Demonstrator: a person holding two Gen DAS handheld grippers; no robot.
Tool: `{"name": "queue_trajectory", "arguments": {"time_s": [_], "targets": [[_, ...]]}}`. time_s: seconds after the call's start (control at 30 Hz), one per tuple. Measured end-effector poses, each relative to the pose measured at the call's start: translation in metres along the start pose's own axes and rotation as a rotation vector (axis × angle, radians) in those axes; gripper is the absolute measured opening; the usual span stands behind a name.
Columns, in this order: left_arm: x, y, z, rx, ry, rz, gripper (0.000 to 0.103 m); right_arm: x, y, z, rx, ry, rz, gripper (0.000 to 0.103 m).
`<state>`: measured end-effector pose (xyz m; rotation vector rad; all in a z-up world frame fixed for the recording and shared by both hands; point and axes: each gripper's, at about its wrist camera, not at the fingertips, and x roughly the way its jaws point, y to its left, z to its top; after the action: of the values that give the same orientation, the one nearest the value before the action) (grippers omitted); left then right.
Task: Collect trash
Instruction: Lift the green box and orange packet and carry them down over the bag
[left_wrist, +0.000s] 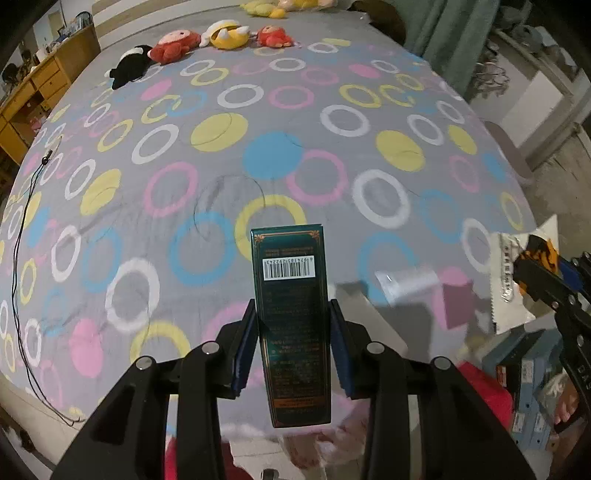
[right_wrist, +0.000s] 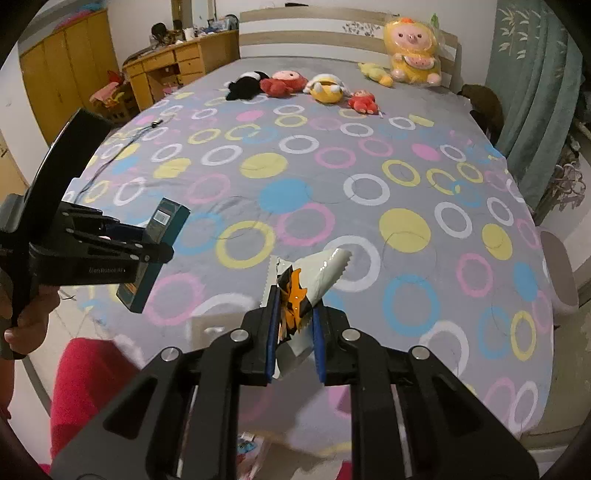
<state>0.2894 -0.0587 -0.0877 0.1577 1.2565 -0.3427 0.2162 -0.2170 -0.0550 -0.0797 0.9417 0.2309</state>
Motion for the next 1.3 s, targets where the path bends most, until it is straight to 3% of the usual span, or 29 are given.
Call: {"name": "queue_trajectory", "arguments": {"time_s": [0.33,0.5,0.83,1.3], "targets": [[-0.04,-0.032,-0.095,0.044,-0.005,-0.008,0.036,-0.078,0.054,-0.057,-0.052,-0.042,-0.014,0.016],[-0.047,-0.046,-0.134,0.06,-0.006,-0.025,0.036,-0.097,0.076,-0.089,-0.073,-0.041,-0.011,0.016],[-0.043,-0.064,-0.192,0.084,0.018,-0.049,0.036,-0.108,0.108,-0.153,-0.079,-0.003,0.004,0.016],[-0.022,-0.076,-0.245,0.085,0.037,-0.045,0.036,-0.098,0.13,-0.204,-0.058,0.035,-0.006,0.016]]}}
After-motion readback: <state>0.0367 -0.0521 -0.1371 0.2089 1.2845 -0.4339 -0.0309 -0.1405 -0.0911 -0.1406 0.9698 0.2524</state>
